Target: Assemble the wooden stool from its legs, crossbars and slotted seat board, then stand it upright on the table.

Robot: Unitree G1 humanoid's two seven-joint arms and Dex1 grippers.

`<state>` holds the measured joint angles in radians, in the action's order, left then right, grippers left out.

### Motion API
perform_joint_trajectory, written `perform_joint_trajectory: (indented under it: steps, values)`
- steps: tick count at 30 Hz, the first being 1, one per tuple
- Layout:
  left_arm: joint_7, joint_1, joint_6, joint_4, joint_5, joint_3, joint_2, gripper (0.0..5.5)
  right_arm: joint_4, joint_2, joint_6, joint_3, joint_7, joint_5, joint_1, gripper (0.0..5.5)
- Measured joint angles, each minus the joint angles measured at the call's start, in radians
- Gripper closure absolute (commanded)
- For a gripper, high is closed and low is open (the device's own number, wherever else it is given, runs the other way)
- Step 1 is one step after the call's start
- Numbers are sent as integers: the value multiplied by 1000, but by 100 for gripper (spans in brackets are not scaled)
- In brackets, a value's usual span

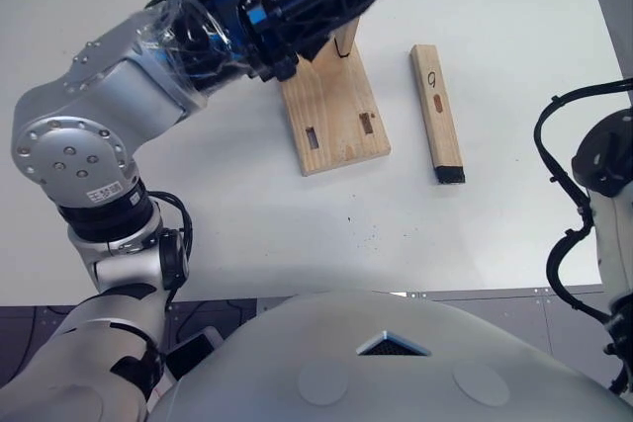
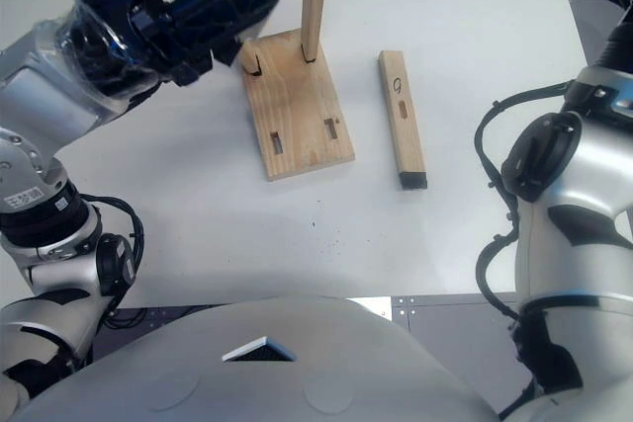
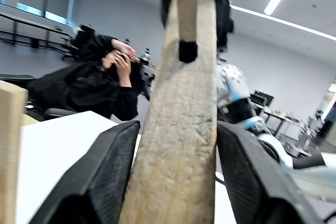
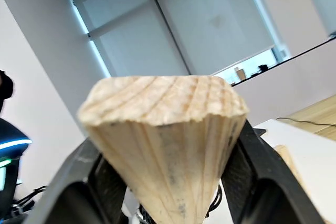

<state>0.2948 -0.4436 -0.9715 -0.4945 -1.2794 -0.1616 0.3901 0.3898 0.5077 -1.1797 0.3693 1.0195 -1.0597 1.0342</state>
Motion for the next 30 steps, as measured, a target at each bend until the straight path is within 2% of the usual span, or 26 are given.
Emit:
perform_joint_trajectory:
  steps: [2, 9, 11, 16, 23, 30]
  values:
    - [-9, 12, 8, 13, 5, -3, 7, 235, -7, -28, 73, -10, 0, 27, -9, 337]
    - [11, 47, 7, 35, -78, -145, 165, 235, 16, -23, 255, -65, 6, 185, -90, 337]
    - [17, 52, 7, 47, -79, -154, 192, 235, 1, -17, 283, -97, 49, 211, -126, 337]
    - [33, 66, 9, 61, -75, -135, 195, 235, -52, 24, 358, -203, 187, 309, -247, 337]
    - [90, 97, 9, 53, -54, -94, 213, 235, -38, 52, 457, -293, 277, 417, -330, 337]
    - [132, 126, 12, -20, -34, -34, 226, 235, 108, 53, 564, -330, 343, 474, -293, 337]
